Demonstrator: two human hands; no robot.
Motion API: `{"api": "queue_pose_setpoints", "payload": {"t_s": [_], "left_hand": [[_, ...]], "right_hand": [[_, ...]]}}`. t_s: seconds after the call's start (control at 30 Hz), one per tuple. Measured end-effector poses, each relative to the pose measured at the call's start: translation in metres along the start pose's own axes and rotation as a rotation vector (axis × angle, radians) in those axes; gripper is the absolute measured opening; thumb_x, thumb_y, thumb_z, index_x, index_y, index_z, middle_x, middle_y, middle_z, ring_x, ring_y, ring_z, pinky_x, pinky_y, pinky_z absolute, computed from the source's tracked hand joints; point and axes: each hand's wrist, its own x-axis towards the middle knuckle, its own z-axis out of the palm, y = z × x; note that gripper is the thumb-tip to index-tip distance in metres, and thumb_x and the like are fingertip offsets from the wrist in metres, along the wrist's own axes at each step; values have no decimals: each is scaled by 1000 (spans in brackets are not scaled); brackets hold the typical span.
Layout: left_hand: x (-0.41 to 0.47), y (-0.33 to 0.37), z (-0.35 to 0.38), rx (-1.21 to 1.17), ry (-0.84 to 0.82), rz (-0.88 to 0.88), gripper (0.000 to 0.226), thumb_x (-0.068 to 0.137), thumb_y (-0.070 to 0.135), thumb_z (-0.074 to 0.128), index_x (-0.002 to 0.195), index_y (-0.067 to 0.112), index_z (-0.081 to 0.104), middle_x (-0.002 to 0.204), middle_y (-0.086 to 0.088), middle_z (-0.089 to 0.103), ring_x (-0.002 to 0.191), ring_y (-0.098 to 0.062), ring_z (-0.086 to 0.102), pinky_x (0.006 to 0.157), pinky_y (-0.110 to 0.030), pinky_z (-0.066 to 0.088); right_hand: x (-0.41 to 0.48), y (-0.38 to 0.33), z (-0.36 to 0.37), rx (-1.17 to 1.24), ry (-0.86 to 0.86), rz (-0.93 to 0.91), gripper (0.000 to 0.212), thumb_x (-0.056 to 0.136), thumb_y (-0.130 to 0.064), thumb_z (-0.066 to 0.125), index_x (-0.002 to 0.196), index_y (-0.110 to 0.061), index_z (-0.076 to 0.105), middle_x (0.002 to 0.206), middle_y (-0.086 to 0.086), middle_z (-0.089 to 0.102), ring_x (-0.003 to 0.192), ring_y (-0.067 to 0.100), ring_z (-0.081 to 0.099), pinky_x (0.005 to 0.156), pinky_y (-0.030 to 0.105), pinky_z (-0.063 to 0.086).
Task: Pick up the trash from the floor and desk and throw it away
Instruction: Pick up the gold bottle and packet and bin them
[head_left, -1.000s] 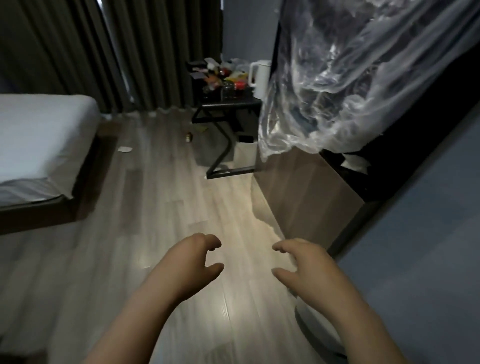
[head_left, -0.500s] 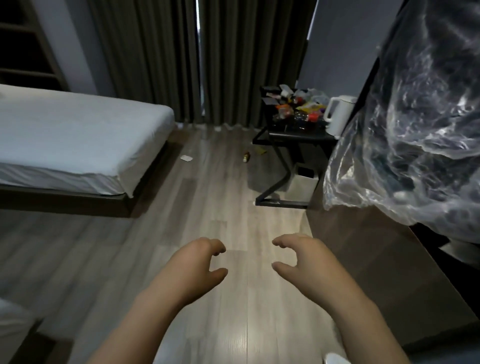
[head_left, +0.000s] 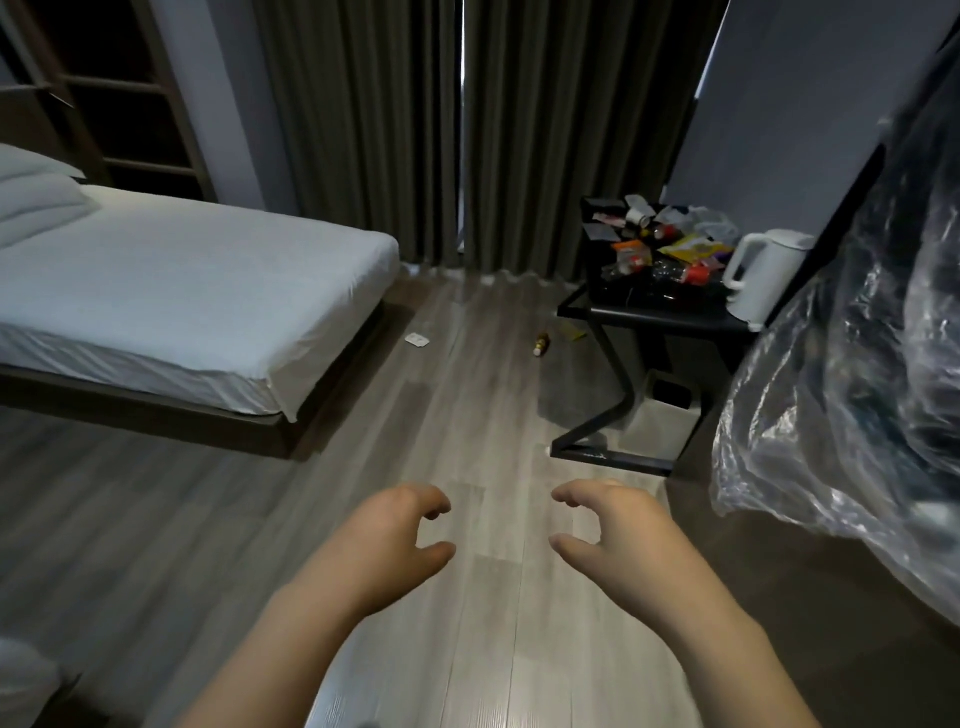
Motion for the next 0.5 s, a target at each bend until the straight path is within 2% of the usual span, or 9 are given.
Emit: {"api": "queue_pose_setpoints", "payload": {"t_s": [0.13, 0.5], "left_hand": [[46, -15, -6, -20, -23, -15, 44, 87, 40, 60, 129, 30, 52, 125, 15, 55, 113, -3, 52, 89, -16, 41], [218, -105, -70, -40, -38, -18, 43, 88, 40, 60, 129, 30, 51, 125, 13, 54, 113, -4, 52, 86, -14, 38]], "right_hand": [[46, 5, 1, -13, -17, 11, 45, 85, -39, 60, 129, -34, 52, 128, -16, 55, 119, 1, 49, 96, 17, 39], [244, -30, 3, -43, -31, 43, 46, 86, -39, 60, 131, -32, 51, 130, -14, 54, 121, 2, 47, 100, 21, 40]]}}
